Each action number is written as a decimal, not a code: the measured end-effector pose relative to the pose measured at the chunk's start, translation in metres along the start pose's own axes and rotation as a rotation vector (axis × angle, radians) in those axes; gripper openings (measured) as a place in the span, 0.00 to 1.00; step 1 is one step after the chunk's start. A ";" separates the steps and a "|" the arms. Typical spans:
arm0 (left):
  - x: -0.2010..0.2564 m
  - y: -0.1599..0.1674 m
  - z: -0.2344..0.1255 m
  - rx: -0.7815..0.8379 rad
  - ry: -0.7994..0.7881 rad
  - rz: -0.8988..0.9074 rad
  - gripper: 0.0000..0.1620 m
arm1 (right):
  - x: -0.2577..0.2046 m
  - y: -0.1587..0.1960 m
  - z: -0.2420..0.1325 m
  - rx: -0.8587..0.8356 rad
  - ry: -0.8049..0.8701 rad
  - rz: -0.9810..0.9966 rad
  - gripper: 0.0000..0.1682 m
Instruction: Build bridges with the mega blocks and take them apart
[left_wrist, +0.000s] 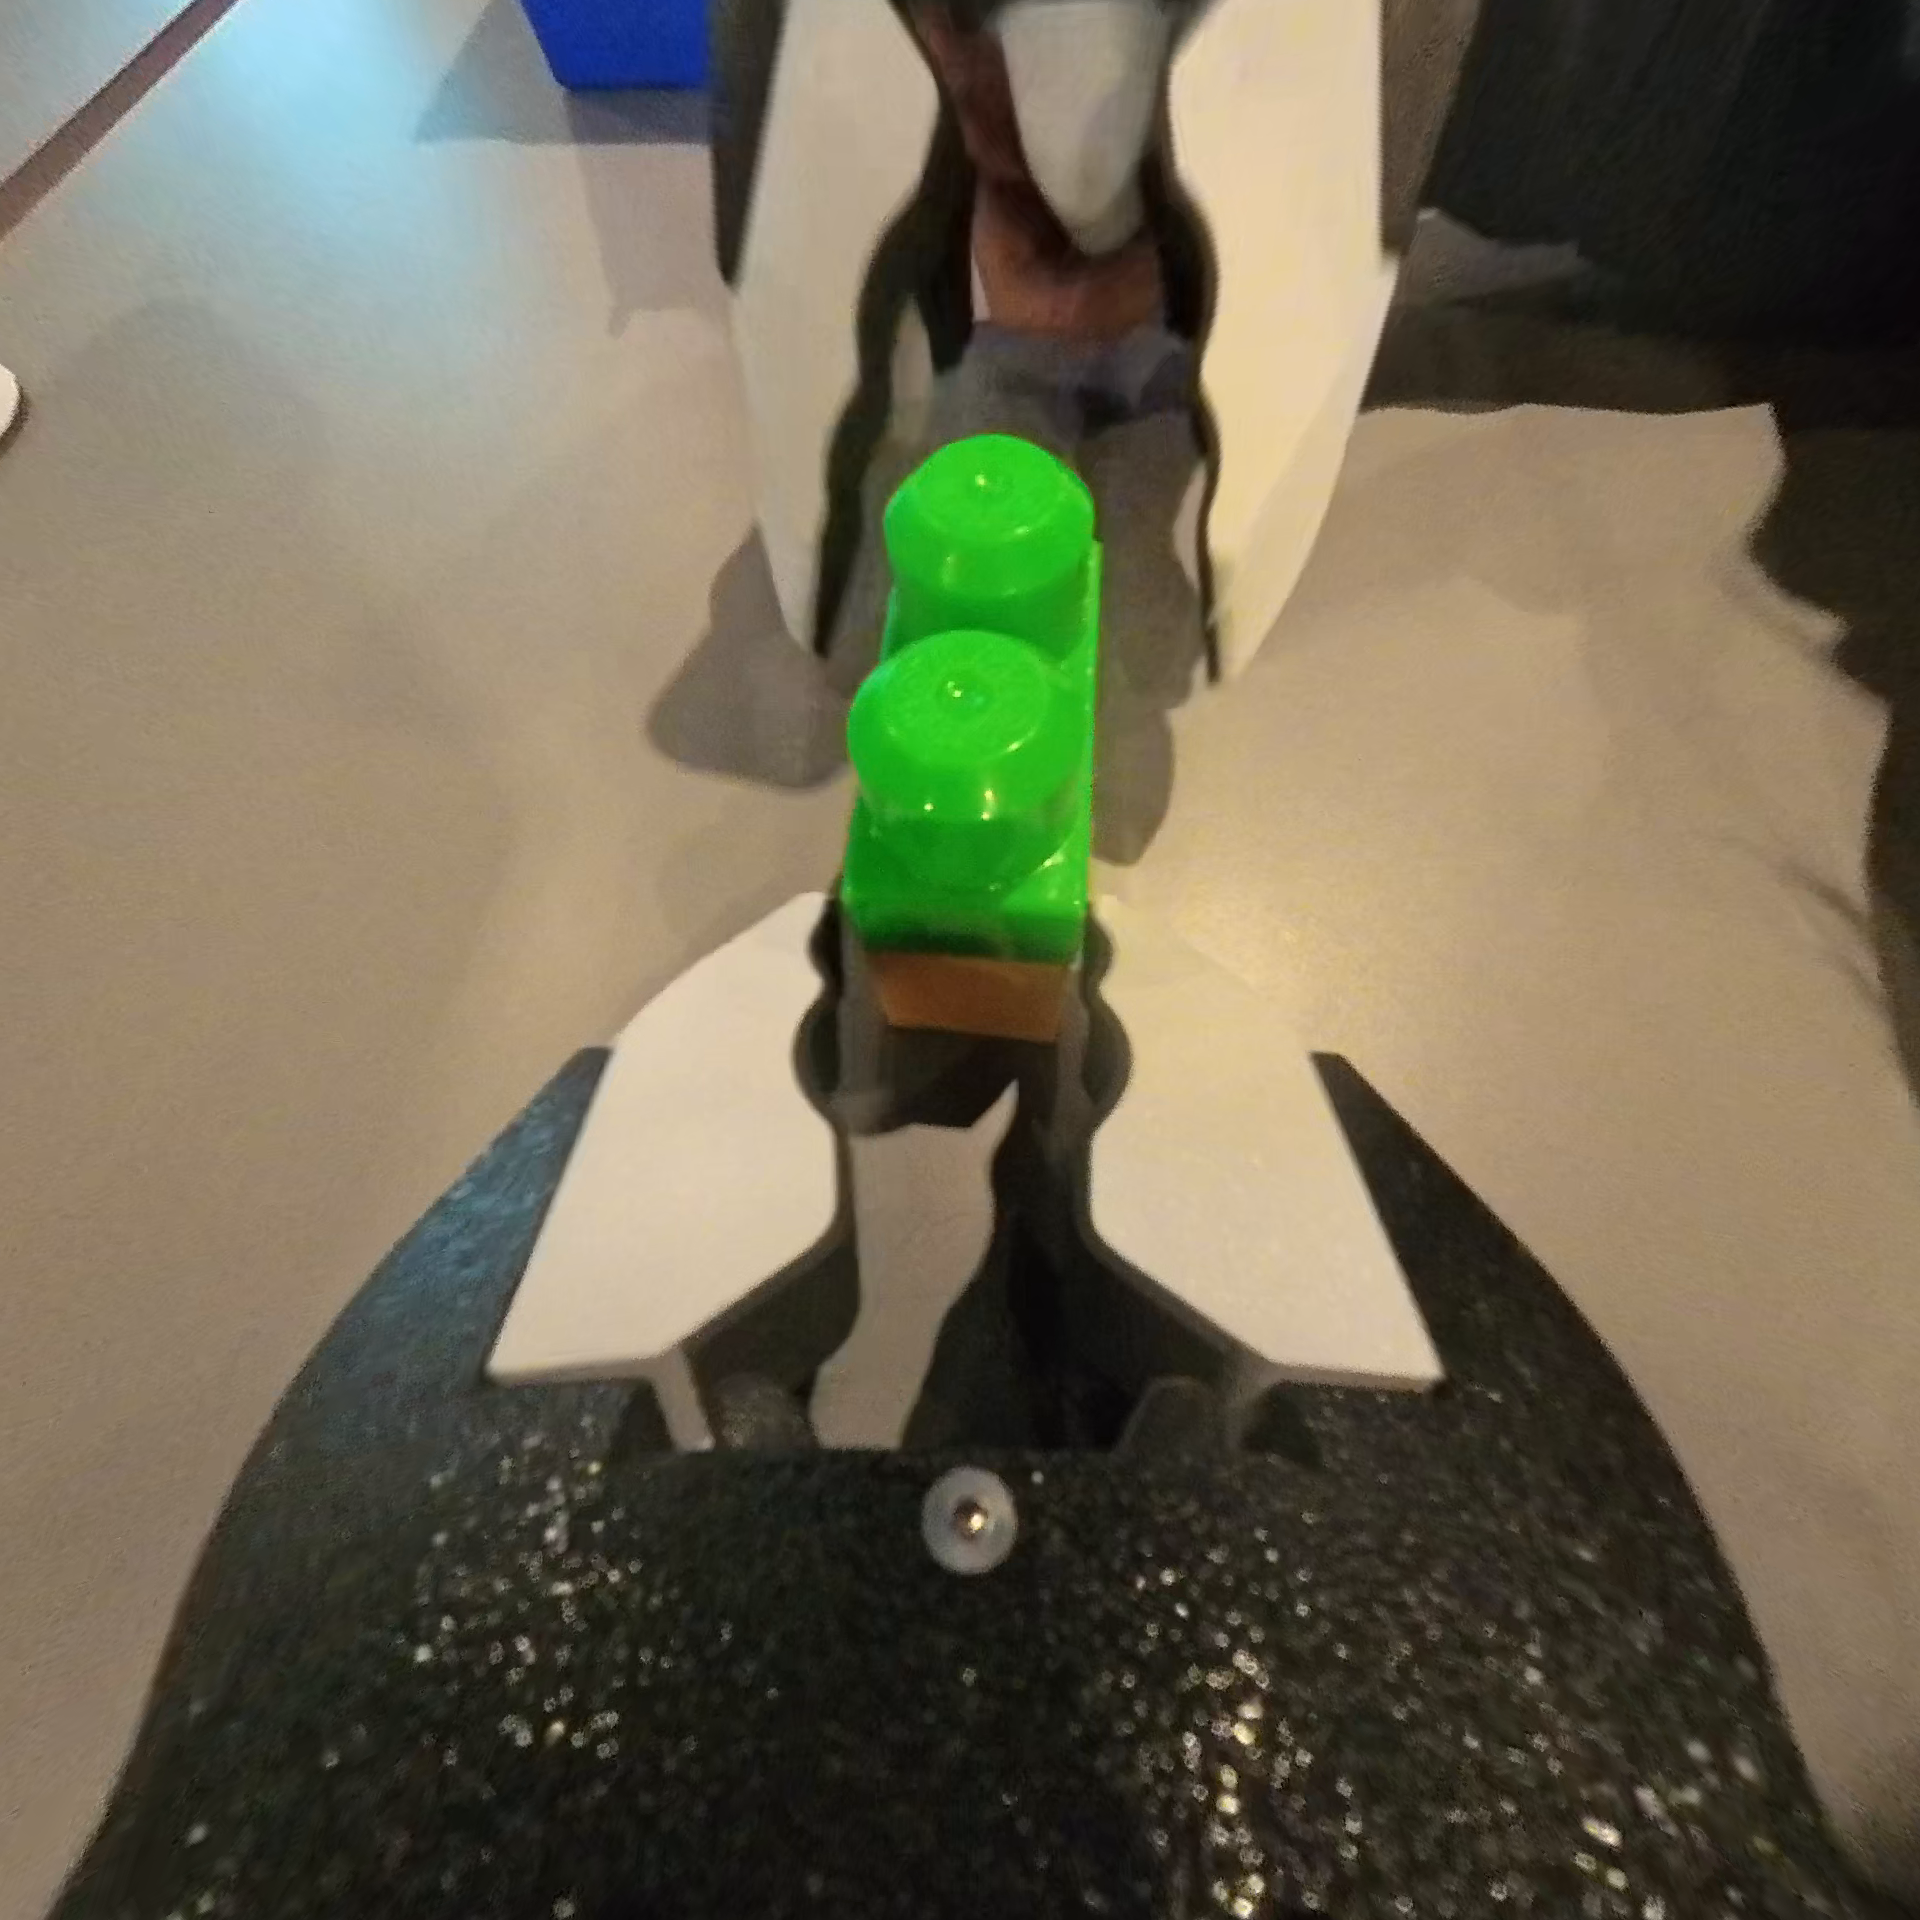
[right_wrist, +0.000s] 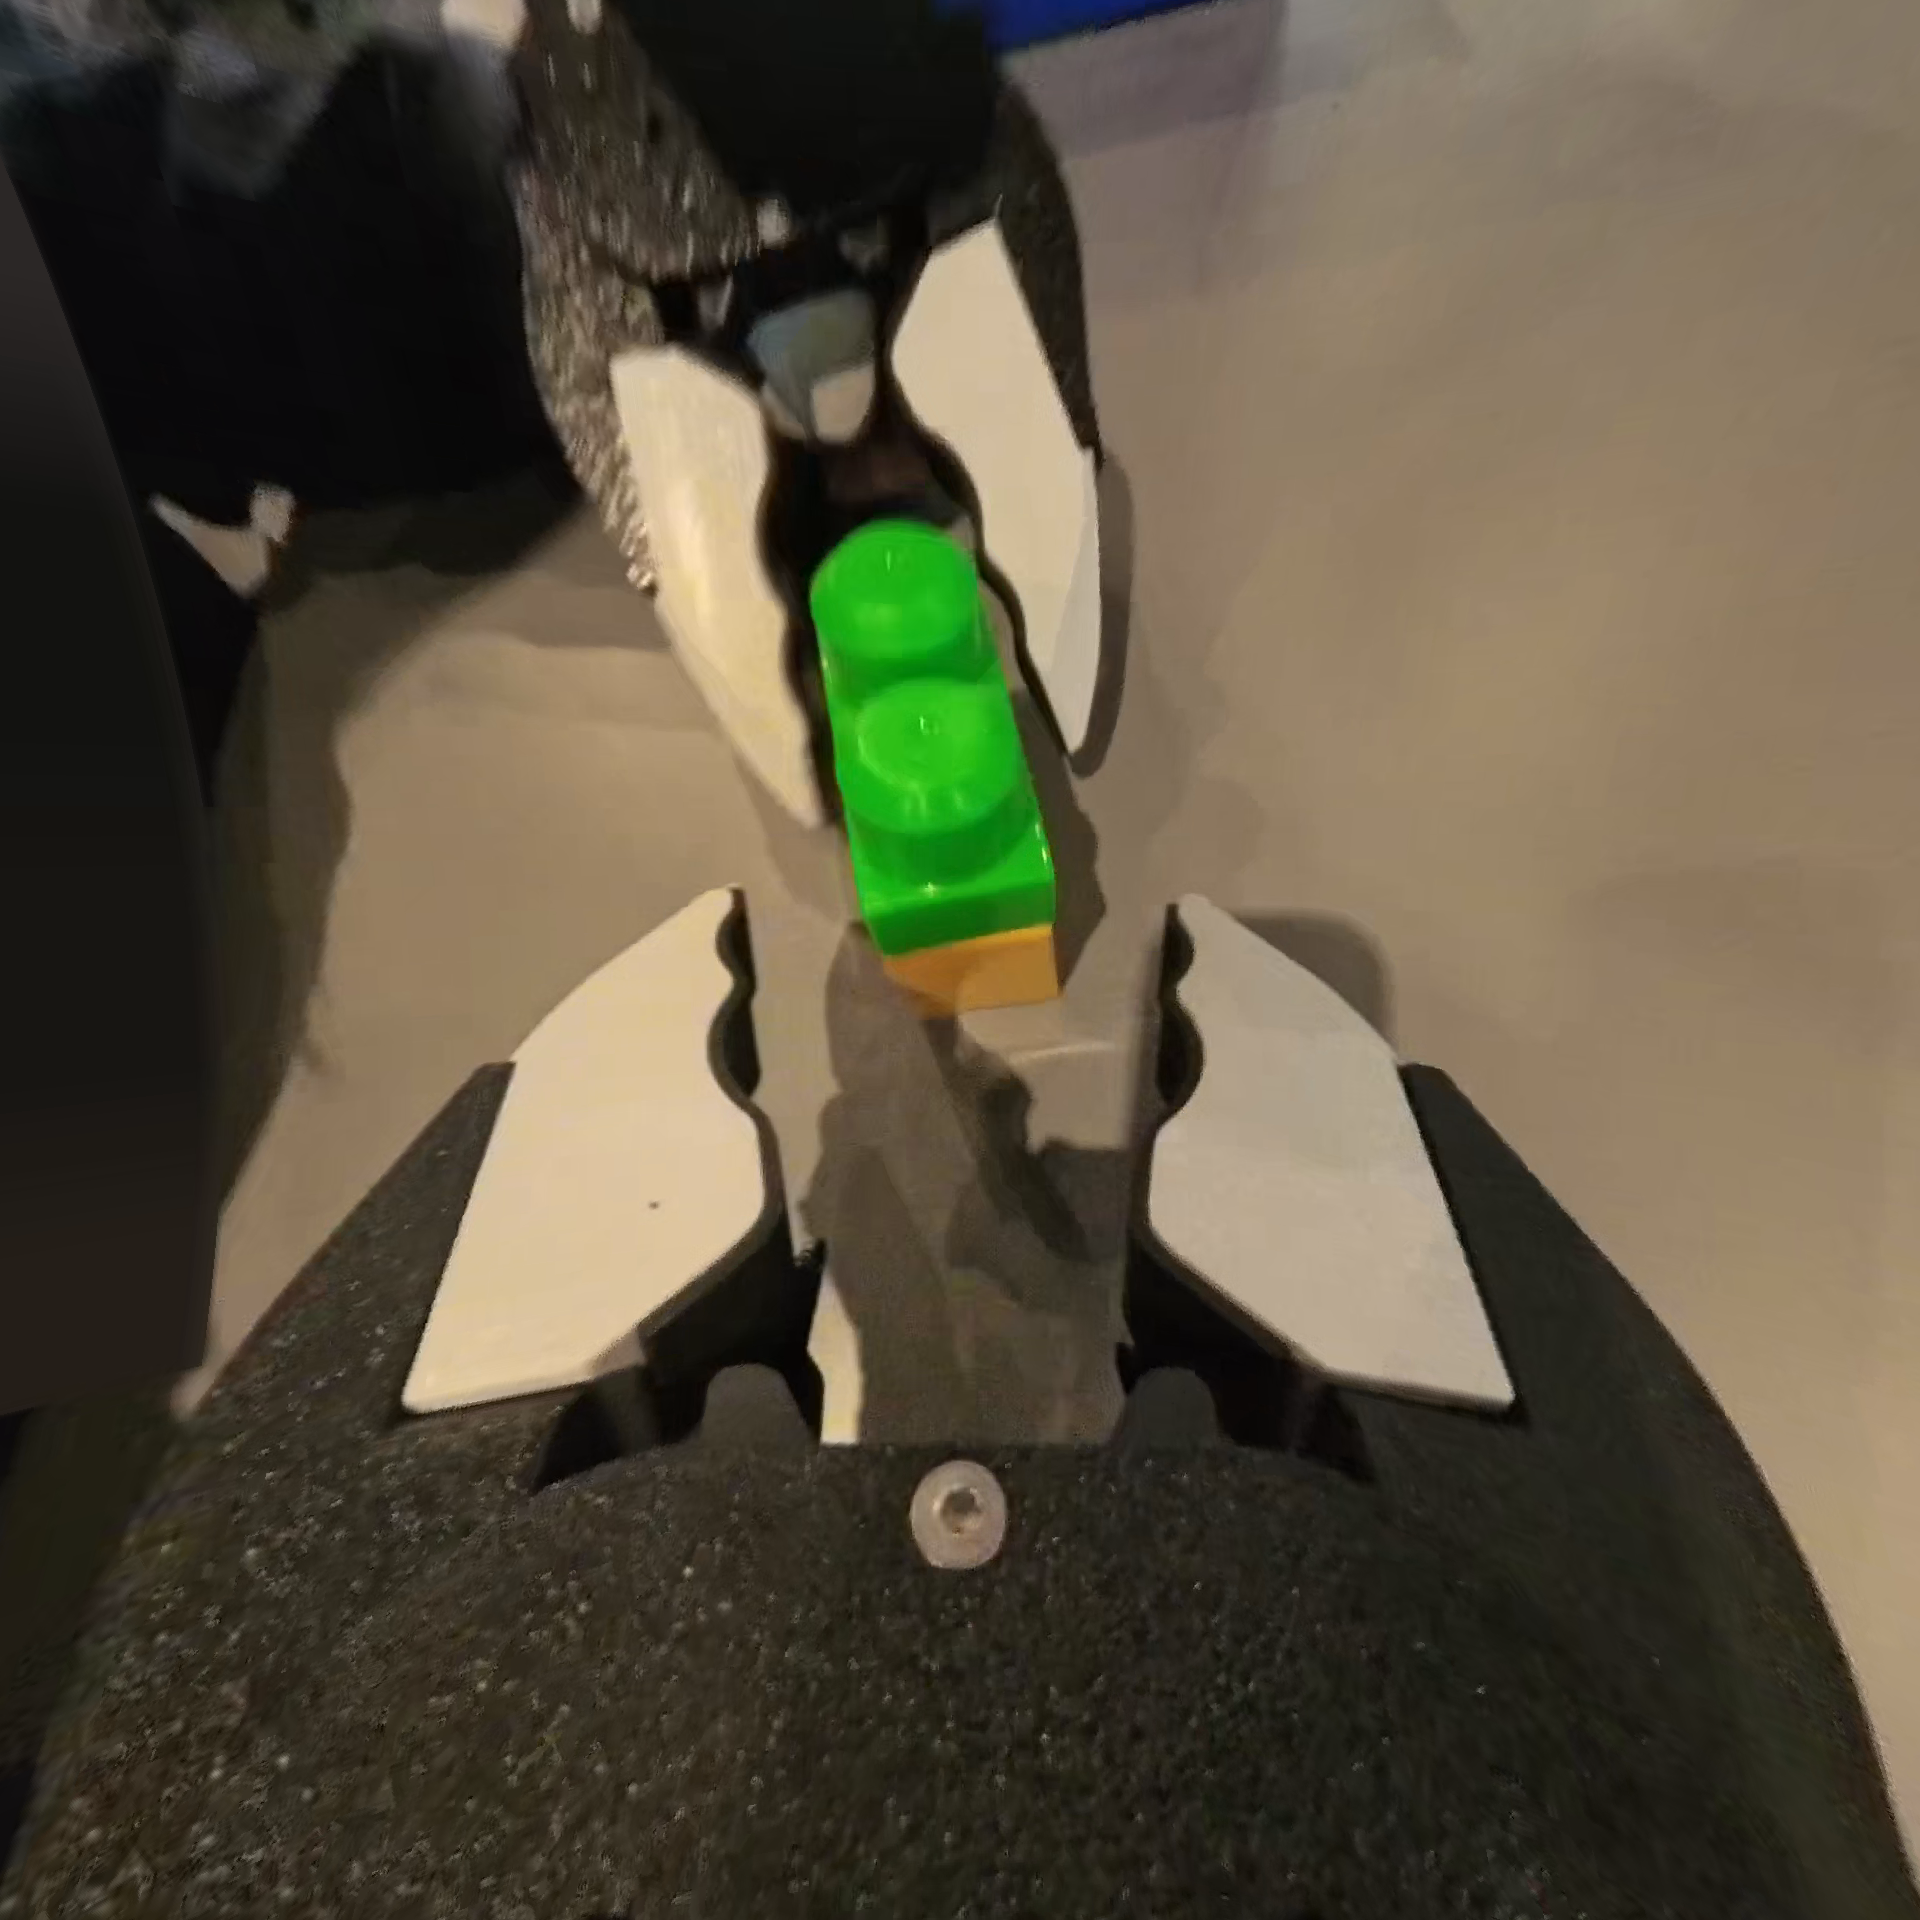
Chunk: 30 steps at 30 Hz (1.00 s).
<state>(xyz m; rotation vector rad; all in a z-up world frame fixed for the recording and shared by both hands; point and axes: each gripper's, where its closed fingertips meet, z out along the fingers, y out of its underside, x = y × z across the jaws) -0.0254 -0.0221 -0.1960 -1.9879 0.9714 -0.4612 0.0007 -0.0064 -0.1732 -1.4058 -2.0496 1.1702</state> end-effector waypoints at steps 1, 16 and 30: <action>0.004 -0.001 -0.003 0.010 0.018 0.009 0.35 | -0.001 -0.009 -0.003 0.004 0.014 0.001 0.47; -0.035 0.013 -0.053 0.058 -0.144 -0.108 0.62 | -0.002 -0.006 0.034 -0.689 0.041 -0.291 0.22; -0.026 0.010 -0.037 0.043 -0.144 -0.050 0.62 | 0.052 -0.022 -0.253 -0.639 0.541 -0.200 0.22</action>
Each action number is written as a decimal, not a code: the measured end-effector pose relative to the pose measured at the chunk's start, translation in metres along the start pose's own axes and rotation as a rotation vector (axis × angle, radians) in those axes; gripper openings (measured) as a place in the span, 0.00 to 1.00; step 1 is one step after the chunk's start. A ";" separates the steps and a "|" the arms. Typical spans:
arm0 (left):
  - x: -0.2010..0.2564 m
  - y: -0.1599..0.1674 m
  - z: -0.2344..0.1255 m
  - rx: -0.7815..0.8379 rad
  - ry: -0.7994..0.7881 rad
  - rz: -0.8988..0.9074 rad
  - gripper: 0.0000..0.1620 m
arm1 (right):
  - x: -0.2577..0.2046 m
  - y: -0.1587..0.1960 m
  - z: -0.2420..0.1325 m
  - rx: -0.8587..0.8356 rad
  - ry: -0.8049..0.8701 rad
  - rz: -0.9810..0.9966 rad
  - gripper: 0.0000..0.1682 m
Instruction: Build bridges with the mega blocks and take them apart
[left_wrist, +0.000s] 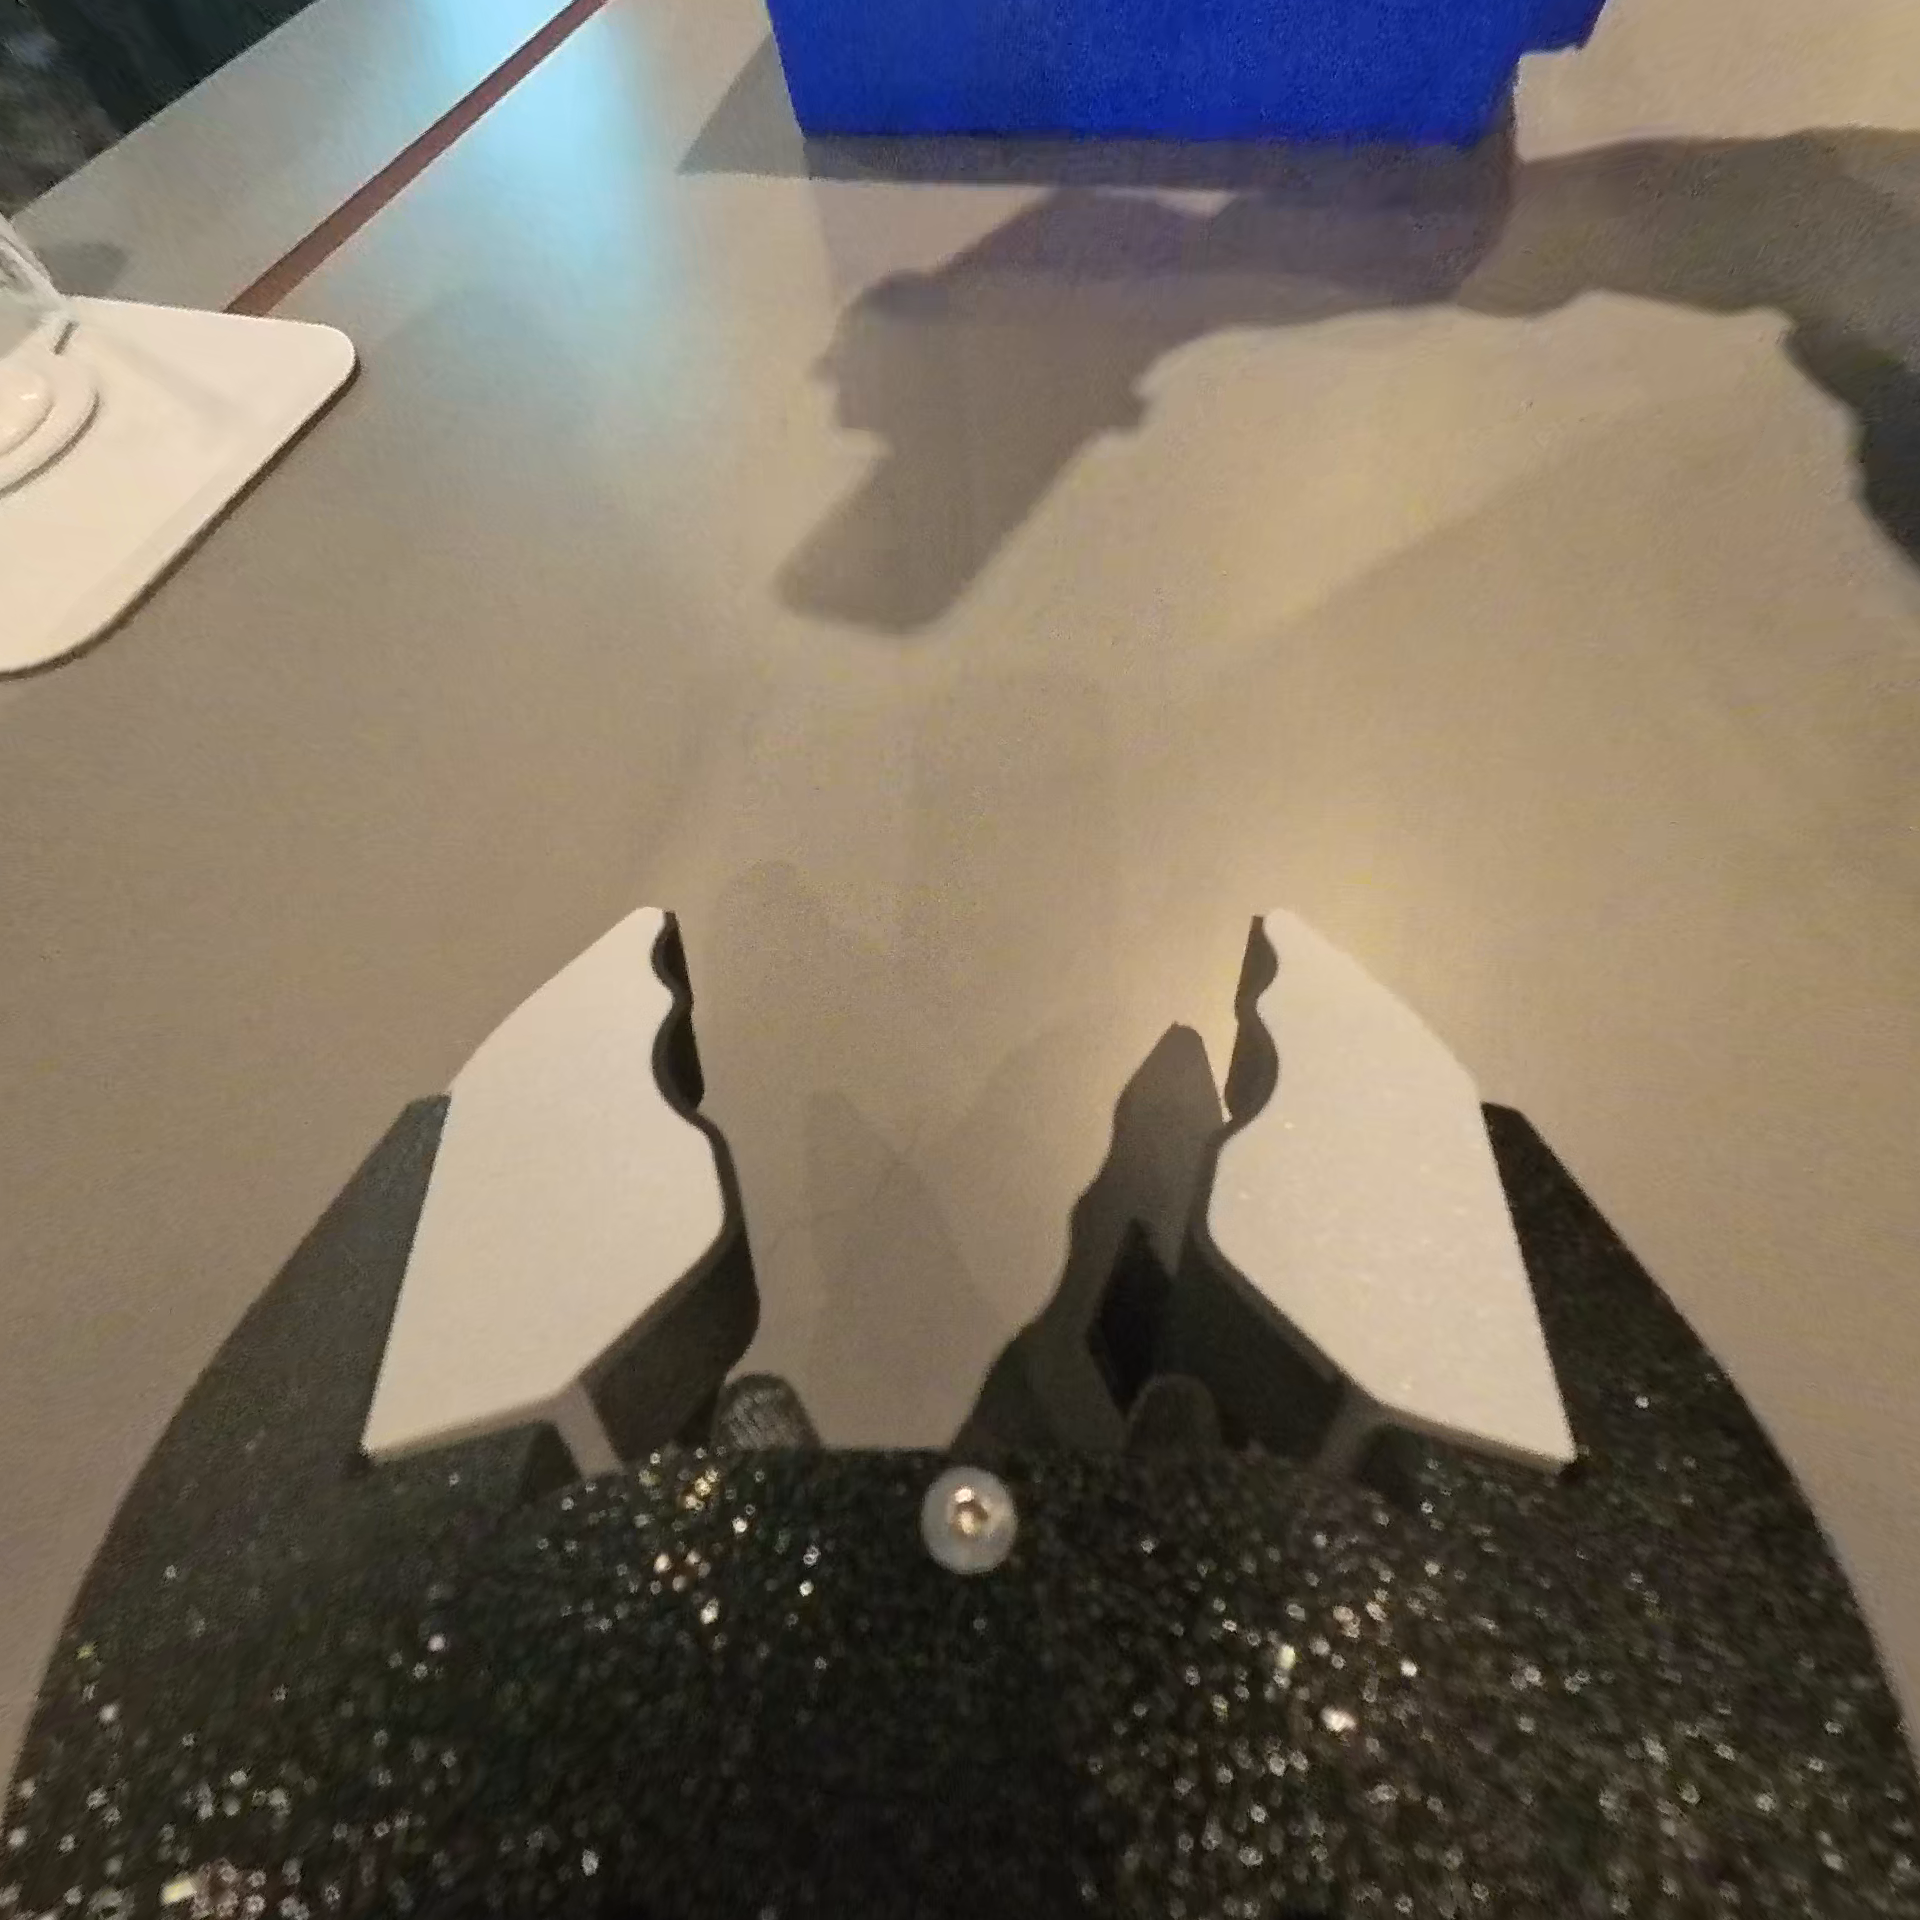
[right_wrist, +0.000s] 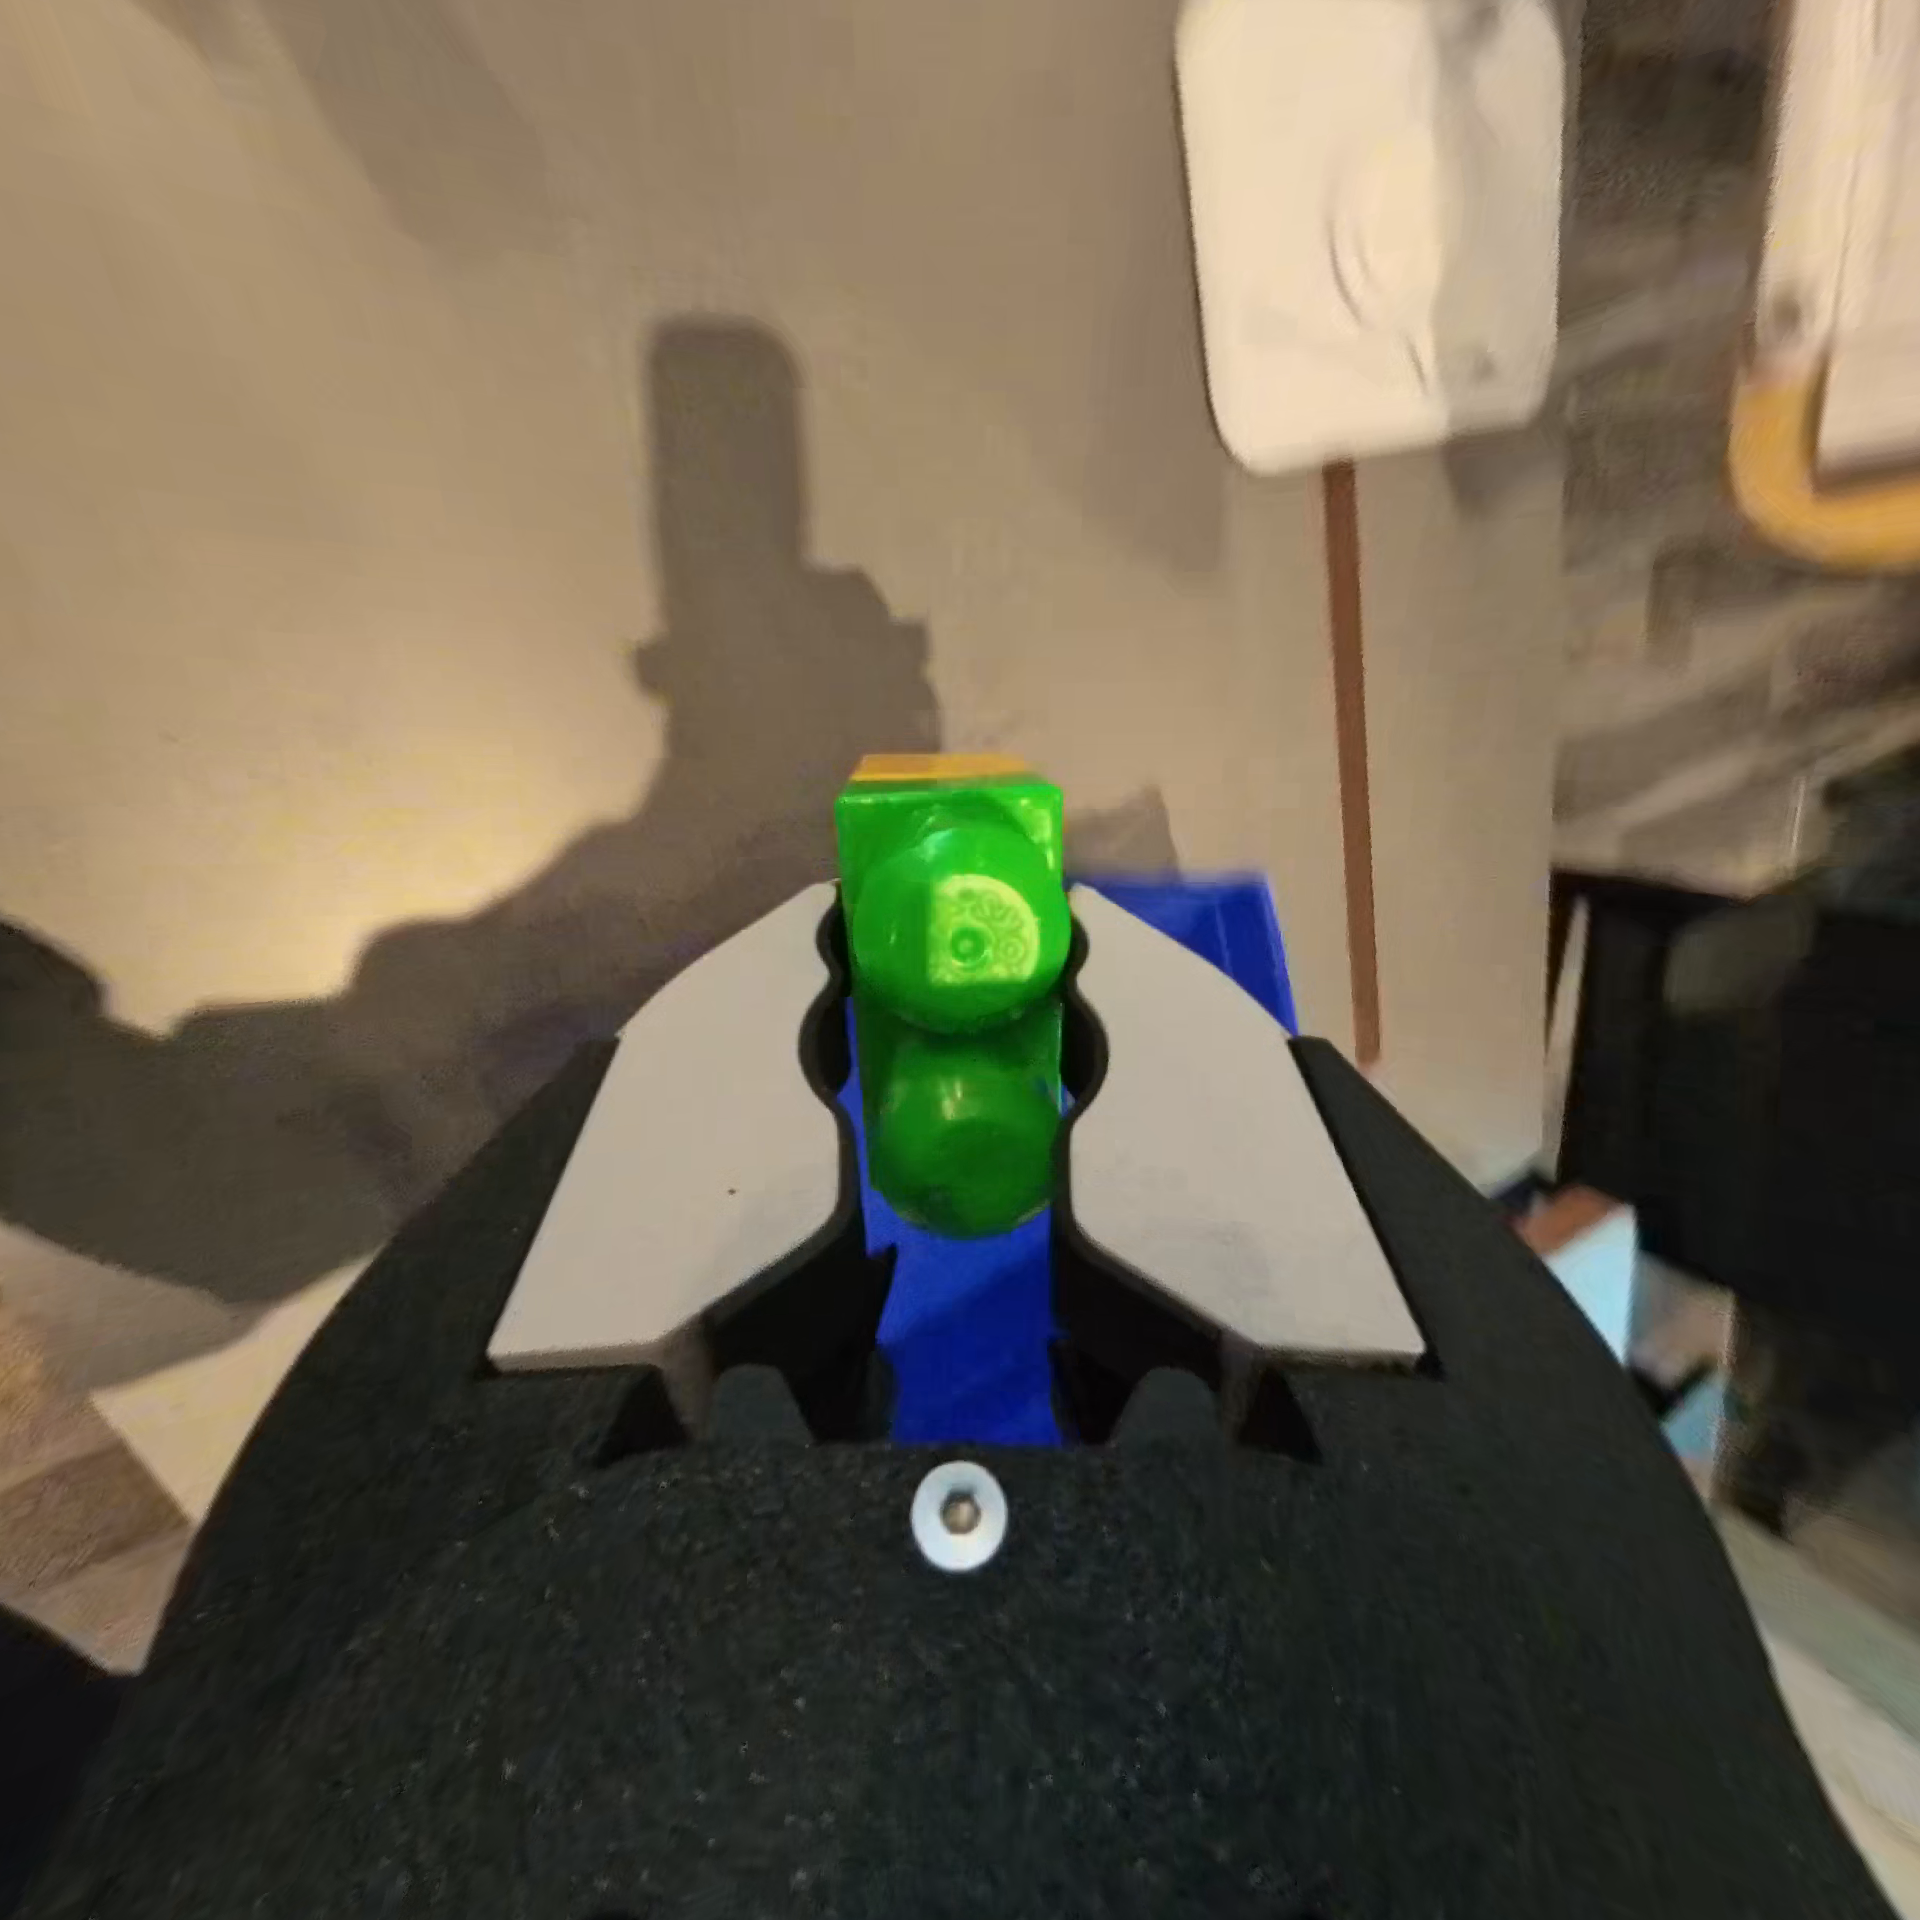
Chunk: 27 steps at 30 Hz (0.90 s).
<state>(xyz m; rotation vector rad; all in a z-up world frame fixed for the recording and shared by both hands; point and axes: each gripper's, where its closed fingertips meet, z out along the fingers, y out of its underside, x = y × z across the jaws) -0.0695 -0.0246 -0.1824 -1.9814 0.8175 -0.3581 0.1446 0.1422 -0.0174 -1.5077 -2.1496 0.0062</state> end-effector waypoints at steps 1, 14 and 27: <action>0.001 -0.001 0.000 0.003 -0.003 0.008 0.61 | 0.011 0.030 -0.005 -0.049 -0.001 0.029 0.22; -0.010 -0.004 0.009 0.010 -0.097 -0.067 0.58 | 0.032 0.212 0.082 -0.212 -0.283 -0.043 0.22; -0.012 -0.007 0.020 0.010 -0.108 -0.109 0.57 | 0.024 0.226 0.119 -0.190 -0.333 -0.143 0.22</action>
